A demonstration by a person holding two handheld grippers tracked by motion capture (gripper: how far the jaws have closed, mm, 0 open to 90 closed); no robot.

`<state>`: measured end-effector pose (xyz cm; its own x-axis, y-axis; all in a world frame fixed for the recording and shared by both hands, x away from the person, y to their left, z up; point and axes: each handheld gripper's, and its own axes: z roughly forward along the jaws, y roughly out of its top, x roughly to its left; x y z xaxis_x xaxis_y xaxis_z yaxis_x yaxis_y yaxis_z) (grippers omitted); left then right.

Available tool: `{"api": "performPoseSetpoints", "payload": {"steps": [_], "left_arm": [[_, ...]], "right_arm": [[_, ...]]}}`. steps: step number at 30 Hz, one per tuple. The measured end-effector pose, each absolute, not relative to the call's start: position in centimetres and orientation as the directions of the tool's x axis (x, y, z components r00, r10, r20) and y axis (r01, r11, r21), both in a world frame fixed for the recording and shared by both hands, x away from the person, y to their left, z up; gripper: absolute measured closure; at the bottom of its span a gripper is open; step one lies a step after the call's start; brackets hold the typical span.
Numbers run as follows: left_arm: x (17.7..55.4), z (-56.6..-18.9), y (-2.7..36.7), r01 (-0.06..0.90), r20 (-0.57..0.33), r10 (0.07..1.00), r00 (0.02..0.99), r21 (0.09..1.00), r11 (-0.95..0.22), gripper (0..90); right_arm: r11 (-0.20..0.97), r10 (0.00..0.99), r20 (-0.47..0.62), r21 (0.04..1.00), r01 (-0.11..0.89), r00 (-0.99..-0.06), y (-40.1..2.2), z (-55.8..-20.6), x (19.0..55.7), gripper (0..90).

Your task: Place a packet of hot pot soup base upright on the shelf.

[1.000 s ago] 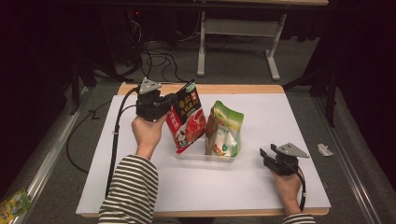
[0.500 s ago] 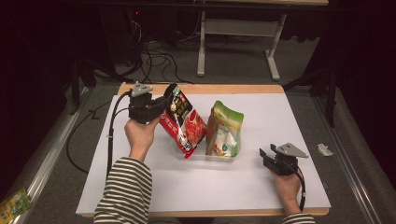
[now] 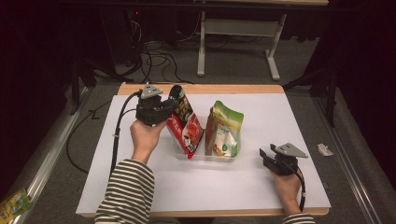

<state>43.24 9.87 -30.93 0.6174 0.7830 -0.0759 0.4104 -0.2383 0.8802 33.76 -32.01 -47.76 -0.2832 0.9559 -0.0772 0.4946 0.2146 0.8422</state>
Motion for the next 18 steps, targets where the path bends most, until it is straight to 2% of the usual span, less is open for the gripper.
{"api": "performPoseSetpoints", "payload": {"steps": [5, 9, 12, 15, 18], "left_arm": [[42.0, -31.5, 10.6, 0.382, -0.066, 0.796, 0.602, 0.899, -0.214, 51.9], [40.0, -32.2, 11.8, 0.353, -0.031, 0.811, 0.584, 0.910, -0.219, 48.6], [38.3, -32.9, 12.8, 0.355, -0.038, 0.824, 0.565, 0.913, -0.201, 48.2], [36.8, -34.0, 13.4, 0.379, -0.040, 0.828, 0.559, 0.901, -0.212, 49.4], [35.9, -36.0, 13.0, 0.450, -0.072, 0.810, 0.582, 0.858, -0.246, 50.1]], "right_arm": [[0.207, 0.957, -0.071, 0.846, 0.492, -0.281, -32.0, -47.8, 33.7, 49.1], [0.214, 0.955, -0.076, 0.846, 0.489, -0.286, -32.0, -47.8, 33.8, 49.1], [0.222, 0.954, -0.085, 0.843, 0.489, -0.287, -32.0, -47.8, 33.8, 49.1], [0.218, 0.955, -0.081, 0.843, 0.491, -0.286, -32.0, -47.8, 33.8, 49.1], [0.223, 0.954, -0.086, 0.843, 0.489, -0.288, -32.0, -47.8, 33.8, 49.1]]}}
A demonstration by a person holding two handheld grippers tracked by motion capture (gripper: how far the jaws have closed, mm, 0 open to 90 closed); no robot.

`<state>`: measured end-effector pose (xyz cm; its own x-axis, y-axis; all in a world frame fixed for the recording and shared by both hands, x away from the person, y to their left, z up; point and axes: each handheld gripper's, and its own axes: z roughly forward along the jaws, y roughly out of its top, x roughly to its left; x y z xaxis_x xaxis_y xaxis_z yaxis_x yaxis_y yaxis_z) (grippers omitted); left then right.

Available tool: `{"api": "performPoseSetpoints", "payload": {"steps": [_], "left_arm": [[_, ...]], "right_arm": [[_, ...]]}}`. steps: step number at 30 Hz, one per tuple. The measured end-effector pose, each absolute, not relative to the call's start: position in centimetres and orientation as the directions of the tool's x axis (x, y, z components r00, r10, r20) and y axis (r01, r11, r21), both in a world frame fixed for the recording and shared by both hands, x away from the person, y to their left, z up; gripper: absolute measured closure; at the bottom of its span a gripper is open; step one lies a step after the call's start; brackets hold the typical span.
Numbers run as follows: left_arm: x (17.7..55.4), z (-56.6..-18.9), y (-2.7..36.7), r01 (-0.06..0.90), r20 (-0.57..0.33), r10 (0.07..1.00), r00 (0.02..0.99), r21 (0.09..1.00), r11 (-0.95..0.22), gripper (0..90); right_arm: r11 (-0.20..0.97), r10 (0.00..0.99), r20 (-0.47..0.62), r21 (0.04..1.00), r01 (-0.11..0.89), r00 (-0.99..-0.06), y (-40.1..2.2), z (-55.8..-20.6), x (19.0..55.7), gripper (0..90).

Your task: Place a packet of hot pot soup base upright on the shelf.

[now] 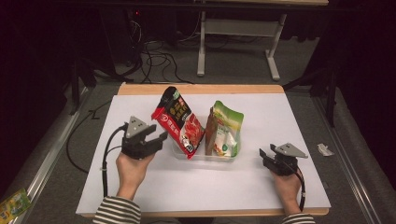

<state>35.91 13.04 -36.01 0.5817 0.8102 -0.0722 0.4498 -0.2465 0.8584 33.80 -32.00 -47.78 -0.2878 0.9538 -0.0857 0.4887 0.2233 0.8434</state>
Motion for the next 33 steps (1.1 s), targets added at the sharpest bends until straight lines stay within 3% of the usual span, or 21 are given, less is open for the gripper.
{"api": "performPoseSetpoints", "payload": {"steps": [2, 9, 12, 15, 19, 23, 28, 33], "left_arm": [[36.0, -37.6, 11.8, 0.483, -0.044, 0.797, 0.602, 0.815, -0.320, 51.0], [37.8, -40.0, 8.1, 0.505, -0.014, 0.763, 0.646, 0.757, -0.414, 76.4], [38.1, -40.9, 6.9, 0.538, -0.025, 0.732, 0.681, 0.695, -0.477, 82.4], [37.6, -41.3, 7.1, 0.532, -0.032, 0.724, 0.690, 0.700, -0.476, 76.7], [35.6, -41.3, 9.4, 0.445, -0.030, 0.713, 0.700, 0.800, -0.403, 65.3], [34.4, -42.4, 13.8, 0.393, 0.013, 0.792, 0.610, 0.863, -0.317, 54.6], [36.4, -45.9, 17.9, 0.480, 0.047, 0.901, 0.431, 0.834, -0.273, 47.7], [37.9, -48.6, 19.4, 0.578, 0.034, 0.932, 0.362, 0.776, -0.253, 45.6]], "right_arm": [[0.223, 0.955, -0.085, 0.840, 0.495, -0.286, -32.0, -47.8, 33.8, 49.2], [0.216, 0.956, -0.079, 0.842, 0.495, -0.284, -32.0, -47.8, 33.8, 49.2], [0.238, 0.952, -0.098, 0.833, 0.499, -0.291, -31.9, -47.8, 33.9, 49.2], [0.231, 0.955, -0.094, 0.833, 0.502, -0.282, -31.8, -47.8, 33.9, 49.1], [0.220, 0.956, -0.084, 0.837, 0.501, -0.280, -32.0, -47.8, 33.9, 49.1], [0.230, 0.955, -0.094, 0.831, 0.506, -0.280, -31.8, -47.8, 33.9, 49.1], [0.234, 0.955, -0.097, 0.828, 0.509, -0.281, -31.8, -47.8, 34.0, 49.1], [0.237, 0.954, -0.097, 0.826, 0.512, -0.284, -31.7, -47.8, 34.0, 49.1]]}}
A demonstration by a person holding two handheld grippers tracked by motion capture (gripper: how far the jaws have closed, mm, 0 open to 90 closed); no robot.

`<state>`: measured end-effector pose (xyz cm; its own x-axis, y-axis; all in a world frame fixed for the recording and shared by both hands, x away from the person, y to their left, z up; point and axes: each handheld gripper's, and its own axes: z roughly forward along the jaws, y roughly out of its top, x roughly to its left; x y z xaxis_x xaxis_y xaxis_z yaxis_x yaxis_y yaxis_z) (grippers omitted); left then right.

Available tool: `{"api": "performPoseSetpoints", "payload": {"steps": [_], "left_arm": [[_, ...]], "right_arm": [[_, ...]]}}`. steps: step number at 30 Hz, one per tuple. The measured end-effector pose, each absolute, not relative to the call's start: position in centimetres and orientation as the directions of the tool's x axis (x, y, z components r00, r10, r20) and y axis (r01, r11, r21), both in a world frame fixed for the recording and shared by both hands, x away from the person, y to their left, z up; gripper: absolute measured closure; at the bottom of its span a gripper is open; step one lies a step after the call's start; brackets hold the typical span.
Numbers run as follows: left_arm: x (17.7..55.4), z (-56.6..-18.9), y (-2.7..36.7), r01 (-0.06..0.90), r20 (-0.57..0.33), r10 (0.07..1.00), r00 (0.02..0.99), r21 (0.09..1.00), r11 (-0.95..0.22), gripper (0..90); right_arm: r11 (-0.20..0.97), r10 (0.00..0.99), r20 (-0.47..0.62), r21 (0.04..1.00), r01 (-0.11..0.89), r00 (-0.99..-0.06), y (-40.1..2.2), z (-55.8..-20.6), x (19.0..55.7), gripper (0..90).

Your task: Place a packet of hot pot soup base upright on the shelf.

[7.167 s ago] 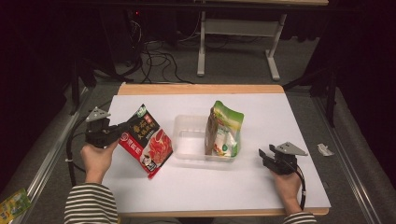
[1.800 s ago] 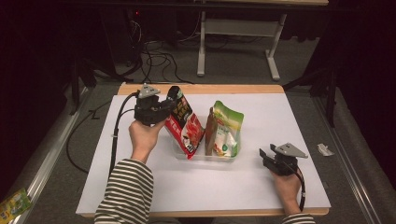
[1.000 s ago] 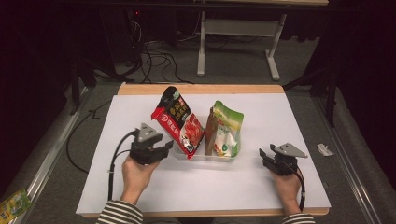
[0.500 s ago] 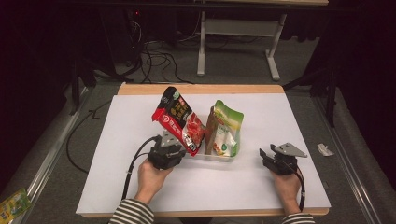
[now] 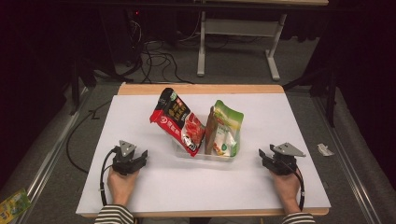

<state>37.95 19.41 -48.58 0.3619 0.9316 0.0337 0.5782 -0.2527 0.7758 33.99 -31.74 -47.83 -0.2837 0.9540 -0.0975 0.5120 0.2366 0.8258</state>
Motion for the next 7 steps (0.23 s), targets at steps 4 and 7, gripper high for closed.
{"api": "performPoseSetpoints", "payload": {"steps": [4, 7], "left_arm": [[37.90, -48.65, 19.04, 0.570, 0.060, 0.928, 0.367, 0.774, -0.275, 41.3], [37.97, -48.70, 18.92, 0.575, 0.075, 0.924, 0.376, 0.763, -0.296, 40.3]], "right_arm": [[0.233, 0.955, -0.094, 0.823, 0.518, -0.280, -31.76, -47.85, 34.04, 49.1], [0.235, 0.954, -0.096, 0.828, 0.509, -0.284, -31.78, -47.84, 33.98, 49.0]]}}
